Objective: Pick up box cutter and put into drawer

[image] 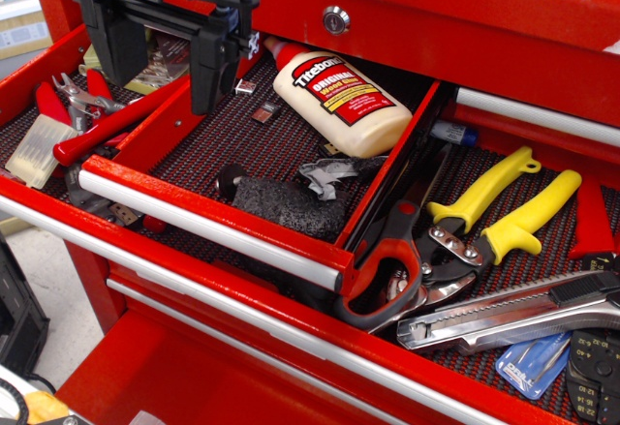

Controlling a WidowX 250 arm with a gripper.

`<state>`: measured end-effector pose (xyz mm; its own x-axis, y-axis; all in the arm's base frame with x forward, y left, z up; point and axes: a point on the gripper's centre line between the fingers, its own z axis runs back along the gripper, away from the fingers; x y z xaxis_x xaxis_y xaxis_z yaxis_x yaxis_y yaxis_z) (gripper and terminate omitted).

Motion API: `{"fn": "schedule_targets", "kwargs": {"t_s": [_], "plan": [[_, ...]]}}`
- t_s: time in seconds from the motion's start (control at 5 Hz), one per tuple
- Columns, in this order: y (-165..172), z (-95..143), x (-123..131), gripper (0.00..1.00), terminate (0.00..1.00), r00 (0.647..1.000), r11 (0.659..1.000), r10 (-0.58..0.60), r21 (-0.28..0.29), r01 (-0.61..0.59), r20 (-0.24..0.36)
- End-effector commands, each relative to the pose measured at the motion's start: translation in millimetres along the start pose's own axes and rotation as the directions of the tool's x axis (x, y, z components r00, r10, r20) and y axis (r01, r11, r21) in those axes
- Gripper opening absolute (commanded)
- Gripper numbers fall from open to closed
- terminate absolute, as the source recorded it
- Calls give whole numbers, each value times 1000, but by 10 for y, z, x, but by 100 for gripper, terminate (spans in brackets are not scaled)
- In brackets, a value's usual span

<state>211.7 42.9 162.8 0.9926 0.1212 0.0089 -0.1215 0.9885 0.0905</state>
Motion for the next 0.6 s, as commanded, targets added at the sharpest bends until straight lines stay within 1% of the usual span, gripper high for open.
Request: {"fn": "schedule_targets", "kwargs": {"t_s": [0.0,0.2,0.4], "plan": [[0,0,0,100,0,1000,1000,0,0,0,0],[-395,106,10,100,0,1000,1000,-6,-4,6,23],[-784,216,5,100,0,987,989,-145,0,145,65]]}}
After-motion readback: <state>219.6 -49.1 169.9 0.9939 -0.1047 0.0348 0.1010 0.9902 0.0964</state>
